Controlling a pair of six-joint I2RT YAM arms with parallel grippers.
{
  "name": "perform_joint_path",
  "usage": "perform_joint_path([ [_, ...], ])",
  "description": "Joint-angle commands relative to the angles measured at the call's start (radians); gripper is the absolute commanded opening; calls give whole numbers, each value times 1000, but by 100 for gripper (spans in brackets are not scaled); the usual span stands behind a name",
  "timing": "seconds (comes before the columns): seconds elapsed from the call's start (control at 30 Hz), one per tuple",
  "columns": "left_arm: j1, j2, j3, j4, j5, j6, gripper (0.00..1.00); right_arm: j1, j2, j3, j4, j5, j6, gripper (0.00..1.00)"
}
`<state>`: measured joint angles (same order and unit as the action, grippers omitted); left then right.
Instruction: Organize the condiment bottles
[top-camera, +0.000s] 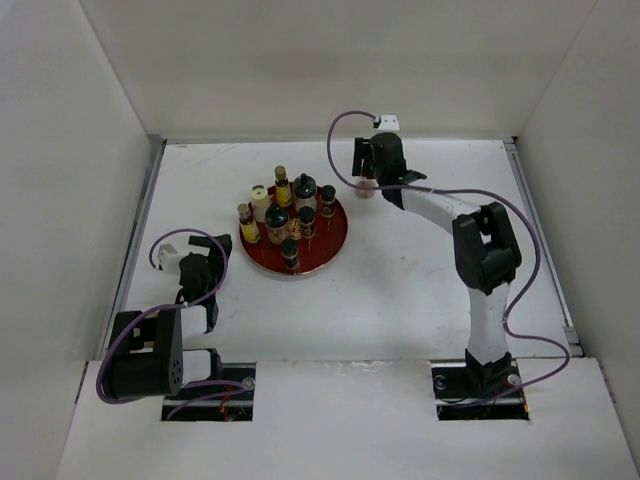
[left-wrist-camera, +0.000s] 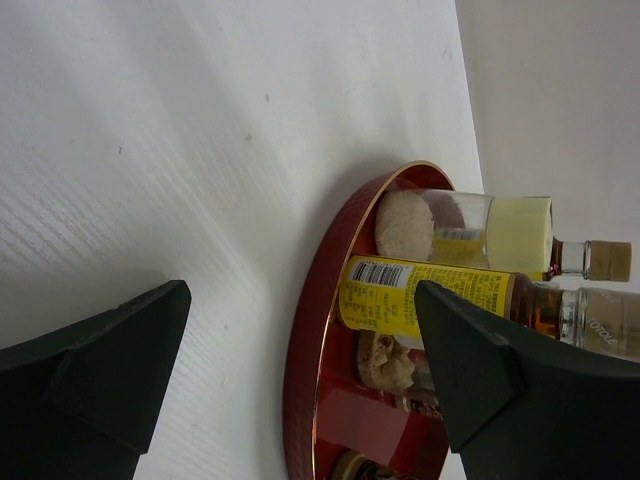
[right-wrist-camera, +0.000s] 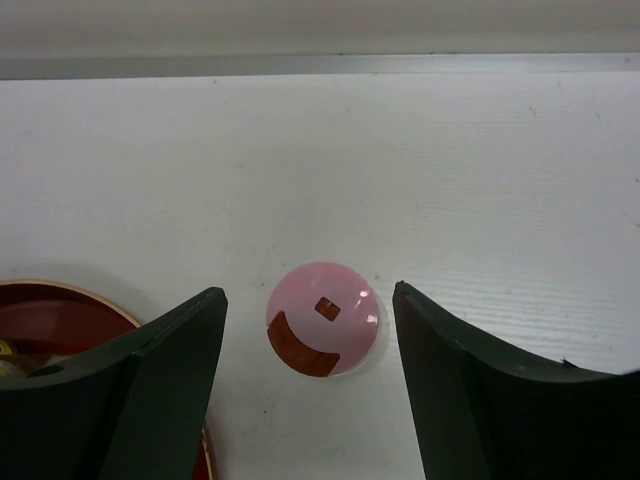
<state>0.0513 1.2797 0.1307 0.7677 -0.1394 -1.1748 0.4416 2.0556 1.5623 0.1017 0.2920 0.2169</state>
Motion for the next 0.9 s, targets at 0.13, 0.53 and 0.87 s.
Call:
perform_joint_path([
  [0.13,5,3,23,47,12,3,100,-5,55,42,6,-22,2,71],
  [0.53,5,0,23,48,12,4,100,44,-225,-189,184,70,16,46],
  [0.87,2,-2,23,48,12,4,100,229,-485,-467,191,87,121,43],
])
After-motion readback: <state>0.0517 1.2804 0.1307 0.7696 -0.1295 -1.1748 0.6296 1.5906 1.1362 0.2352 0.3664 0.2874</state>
